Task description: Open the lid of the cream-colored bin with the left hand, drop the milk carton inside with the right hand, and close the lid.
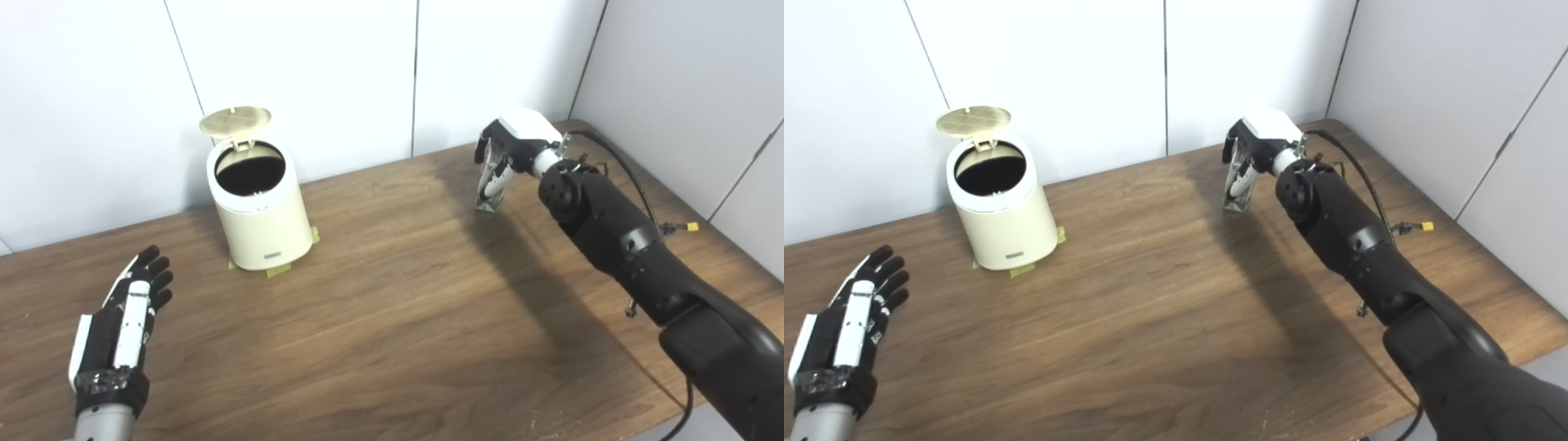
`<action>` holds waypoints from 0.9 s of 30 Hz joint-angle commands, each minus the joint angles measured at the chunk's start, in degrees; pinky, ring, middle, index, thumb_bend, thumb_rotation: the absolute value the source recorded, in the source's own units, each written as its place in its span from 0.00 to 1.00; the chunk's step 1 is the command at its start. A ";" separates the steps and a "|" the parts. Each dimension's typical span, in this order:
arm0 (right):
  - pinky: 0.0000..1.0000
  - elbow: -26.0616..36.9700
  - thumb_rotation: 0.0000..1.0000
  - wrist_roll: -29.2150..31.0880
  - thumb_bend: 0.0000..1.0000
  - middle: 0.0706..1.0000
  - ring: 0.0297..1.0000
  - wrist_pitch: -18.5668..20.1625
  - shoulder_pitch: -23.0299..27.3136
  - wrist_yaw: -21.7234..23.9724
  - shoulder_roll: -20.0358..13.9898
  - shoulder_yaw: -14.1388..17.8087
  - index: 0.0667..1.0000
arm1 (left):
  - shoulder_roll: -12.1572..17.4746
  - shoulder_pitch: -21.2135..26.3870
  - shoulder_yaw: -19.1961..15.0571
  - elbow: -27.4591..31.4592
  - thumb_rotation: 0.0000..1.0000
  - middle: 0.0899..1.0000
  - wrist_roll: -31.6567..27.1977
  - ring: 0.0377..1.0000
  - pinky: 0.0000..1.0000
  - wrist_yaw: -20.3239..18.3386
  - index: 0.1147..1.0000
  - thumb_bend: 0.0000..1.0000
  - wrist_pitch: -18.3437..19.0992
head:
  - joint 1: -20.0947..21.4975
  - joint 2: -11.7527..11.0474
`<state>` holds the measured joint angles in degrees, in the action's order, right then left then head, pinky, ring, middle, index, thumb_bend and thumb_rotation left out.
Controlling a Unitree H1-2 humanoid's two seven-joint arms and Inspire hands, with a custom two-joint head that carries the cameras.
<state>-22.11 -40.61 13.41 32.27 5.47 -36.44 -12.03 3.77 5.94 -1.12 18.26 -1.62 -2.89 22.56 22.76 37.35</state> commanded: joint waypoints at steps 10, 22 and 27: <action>0.47 5.79 0.00 -0.82 0.52 0.46 0.40 -2.32 2.13 -4.99 -0.86 1.75 0.45 | -0.23 1.08 0.36 1.94 0.75 0.87 0.30 0.88 0.90 0.52 0.87 0.35 0.08 | -2.14 0.02; 0.49 23.37 0.00 -2.88 0.52 0.46 0.37 -3.27 1.82 -2.40 3.86 0.76 0.48 | -1.26 0.39 0.86 1.83 0.70 0.85 0.61 0.85 0.88 0.60 0.84 0.36 -0.14 | -7.73 -0.23; 0.46 28.65 0.00 -4.81 0.52 0.46 0.37 -3.74 2.82 -1.28 7.10 0.10 0.48 | -1.55 0.07 1.77 1.93 0.71 0.85 1.67 0.86 0.88 0.88 0.84 0.36 0.44 | -10.35 -0.42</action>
<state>3.71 -44.45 10.92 30.71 5.18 -28.99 -12.70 2.38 4.66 0.26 18.26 -0.55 -2.34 23.86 12.92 36.91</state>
